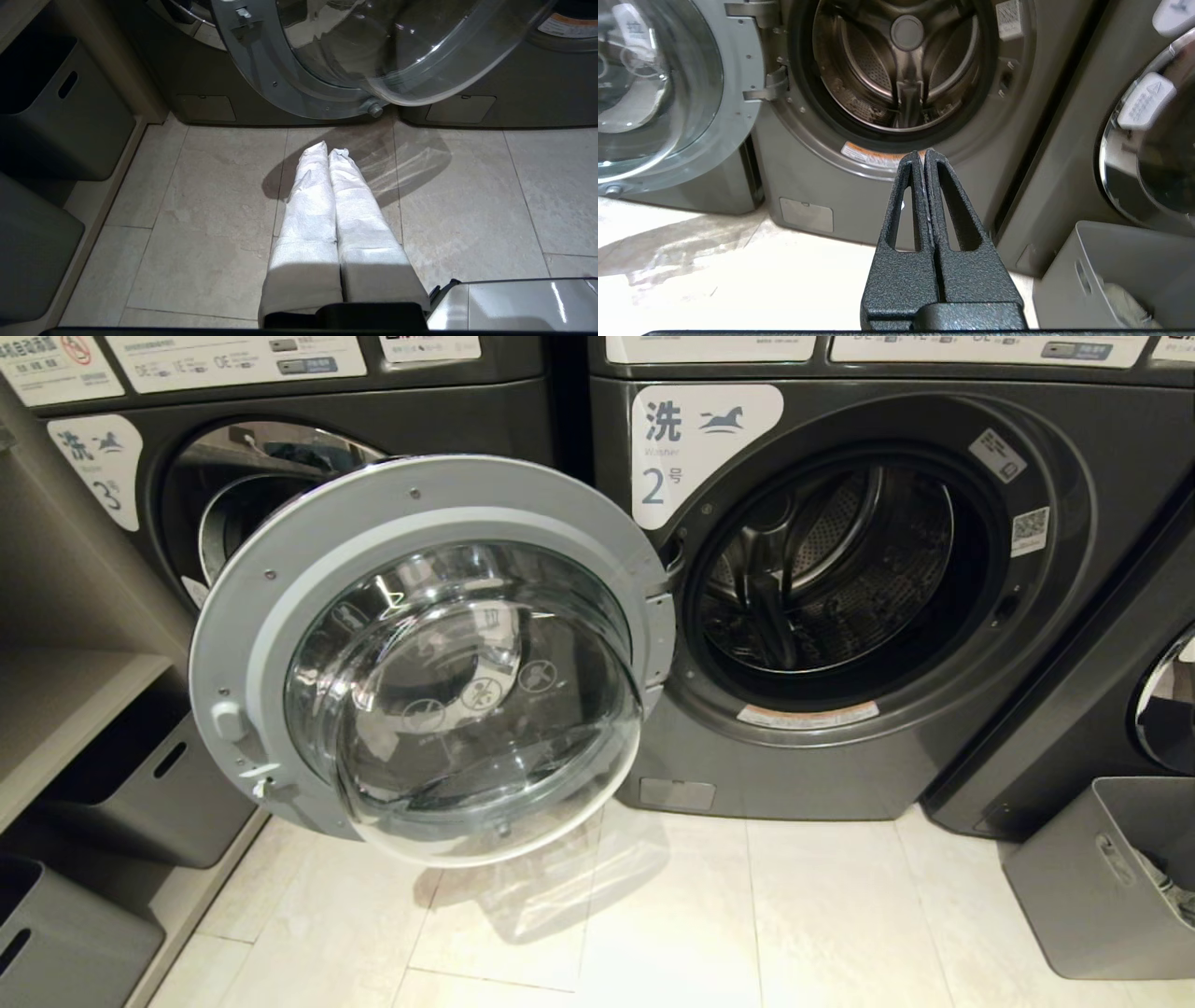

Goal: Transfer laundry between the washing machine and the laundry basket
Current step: Close the washing machine door with the left hand

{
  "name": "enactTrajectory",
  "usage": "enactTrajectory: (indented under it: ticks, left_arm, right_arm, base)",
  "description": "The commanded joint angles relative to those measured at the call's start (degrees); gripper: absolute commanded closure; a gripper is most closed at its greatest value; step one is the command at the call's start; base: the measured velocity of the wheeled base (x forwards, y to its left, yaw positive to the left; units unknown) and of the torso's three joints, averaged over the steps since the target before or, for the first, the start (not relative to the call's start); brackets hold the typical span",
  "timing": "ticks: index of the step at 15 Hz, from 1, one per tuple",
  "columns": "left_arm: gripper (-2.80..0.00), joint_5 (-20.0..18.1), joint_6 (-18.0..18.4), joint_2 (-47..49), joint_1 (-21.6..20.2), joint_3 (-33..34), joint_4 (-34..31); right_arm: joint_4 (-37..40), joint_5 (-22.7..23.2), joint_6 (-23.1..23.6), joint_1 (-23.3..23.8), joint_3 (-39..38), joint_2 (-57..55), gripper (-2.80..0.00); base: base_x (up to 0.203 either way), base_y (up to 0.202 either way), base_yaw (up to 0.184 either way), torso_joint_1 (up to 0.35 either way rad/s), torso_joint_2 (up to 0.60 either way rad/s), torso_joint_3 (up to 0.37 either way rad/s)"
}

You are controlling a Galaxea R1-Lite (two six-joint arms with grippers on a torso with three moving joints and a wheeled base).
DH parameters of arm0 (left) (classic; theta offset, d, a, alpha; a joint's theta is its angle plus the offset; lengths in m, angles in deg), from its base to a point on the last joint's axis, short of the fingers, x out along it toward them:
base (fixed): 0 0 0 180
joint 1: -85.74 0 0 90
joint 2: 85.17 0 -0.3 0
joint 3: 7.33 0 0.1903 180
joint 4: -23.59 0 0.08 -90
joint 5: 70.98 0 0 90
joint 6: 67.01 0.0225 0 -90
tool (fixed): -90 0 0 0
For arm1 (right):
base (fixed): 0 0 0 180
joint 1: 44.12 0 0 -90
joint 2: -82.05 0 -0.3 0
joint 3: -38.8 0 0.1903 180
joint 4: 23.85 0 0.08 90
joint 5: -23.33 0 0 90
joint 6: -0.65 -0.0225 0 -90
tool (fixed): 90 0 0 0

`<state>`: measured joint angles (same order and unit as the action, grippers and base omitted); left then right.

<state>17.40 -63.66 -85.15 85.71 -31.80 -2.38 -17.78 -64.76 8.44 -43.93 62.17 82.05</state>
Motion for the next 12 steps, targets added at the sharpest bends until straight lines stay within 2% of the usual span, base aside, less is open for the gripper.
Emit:
enactTrajectory:
  ticks: [1, 12]
  left_arm:
    - [0.0, 0.0, 0.0, -0.1, 0.1, 0.0, -0.1]
    - [0.0, -0.2, 0.1, 0.0, 0.1, 0.0, -0.1]
  right_arm:
    - [-0.3, 0.1, 0.0, 0.1, -2.3, 0.0, 0.0]
    - [-0.3, 0.2, 0.0, 0.1, -2.3, -0.1, 0.0]
  base:
    - [0.129, 0.0, 0.002, 0.017, 0.0, 0.0]
    - [0.0, 0.0, 0.0, 0.0, 0.0, 0.0]
